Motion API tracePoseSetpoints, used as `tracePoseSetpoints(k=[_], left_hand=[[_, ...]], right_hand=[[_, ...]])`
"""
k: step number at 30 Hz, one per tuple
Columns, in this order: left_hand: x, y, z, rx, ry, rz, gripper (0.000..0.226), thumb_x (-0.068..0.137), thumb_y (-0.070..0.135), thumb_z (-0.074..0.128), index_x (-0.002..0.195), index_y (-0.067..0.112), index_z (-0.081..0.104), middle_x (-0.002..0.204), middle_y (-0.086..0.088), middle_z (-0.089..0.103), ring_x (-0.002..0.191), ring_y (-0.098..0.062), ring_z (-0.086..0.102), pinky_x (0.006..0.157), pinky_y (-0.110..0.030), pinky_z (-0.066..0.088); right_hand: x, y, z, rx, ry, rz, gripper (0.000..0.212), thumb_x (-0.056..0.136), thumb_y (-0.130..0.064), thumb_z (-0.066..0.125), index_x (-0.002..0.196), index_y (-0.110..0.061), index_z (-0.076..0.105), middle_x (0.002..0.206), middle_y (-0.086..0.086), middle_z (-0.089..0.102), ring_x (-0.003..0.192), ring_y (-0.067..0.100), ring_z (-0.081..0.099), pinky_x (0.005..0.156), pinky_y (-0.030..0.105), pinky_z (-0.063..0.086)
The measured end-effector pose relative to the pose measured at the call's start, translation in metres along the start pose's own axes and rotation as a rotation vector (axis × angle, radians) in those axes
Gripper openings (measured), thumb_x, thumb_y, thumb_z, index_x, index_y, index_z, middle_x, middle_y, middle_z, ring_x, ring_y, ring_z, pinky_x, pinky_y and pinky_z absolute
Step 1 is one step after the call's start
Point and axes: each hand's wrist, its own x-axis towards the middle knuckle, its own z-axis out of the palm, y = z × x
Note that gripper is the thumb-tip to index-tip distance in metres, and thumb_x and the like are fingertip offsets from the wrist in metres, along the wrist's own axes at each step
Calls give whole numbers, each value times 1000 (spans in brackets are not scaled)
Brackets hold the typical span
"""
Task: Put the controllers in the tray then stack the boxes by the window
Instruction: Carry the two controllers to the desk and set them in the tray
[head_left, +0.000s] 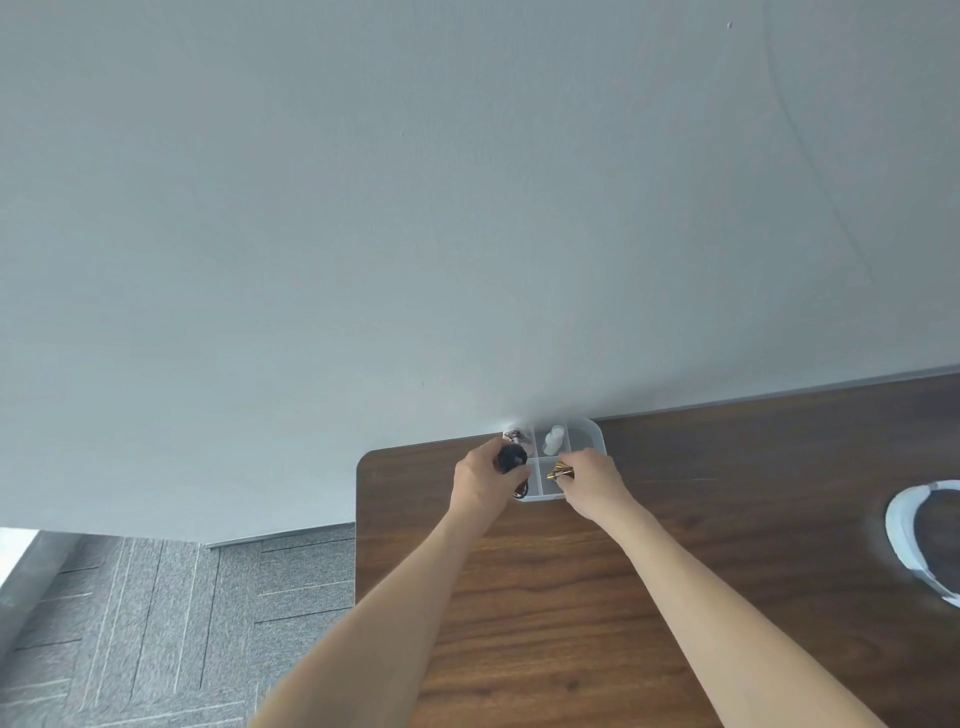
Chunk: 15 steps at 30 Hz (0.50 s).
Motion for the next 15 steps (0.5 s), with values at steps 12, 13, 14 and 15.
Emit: tracePoseSetpoints(k=[12,13,14,15], left_hand=[[4,-8,4,-92,109,-52,19,81,33,74,94,24,67,88,8,67,86,-13,61,79,-28,51],[5,-9,5,-89,100,-51,16,81,33,74,93,25,66,87,9,67,85,-12,61,79,-27,51],[5,-9,6,-75,90,-46,16,81,33,74,93,26,66,88,9,67,86,-12,61,79,-27,51],[6,-9,8,-57,80,-35,17,81,34,73,94,24,67,90,7,67,86,-12,61,79,-28,52]], right_hand=[[0,3,2,29,125,-48,22,83,-9,64,104,-14,72,98,6,67,87,22,65,77,31,51],[0,4,2,29,144,-42,20,84,-9,64,101,-14,72,97,6,67,89,23,66,79,32,52],[0,5,2,26,160,-35,18,84,-10,65,100,-14,72,96,6,66,90,24,66,79,34,53],[0,6,1,21,170,-29,16,86,-11,65,99,-14,72,96,6,65,91,25,65,80,35,53]])
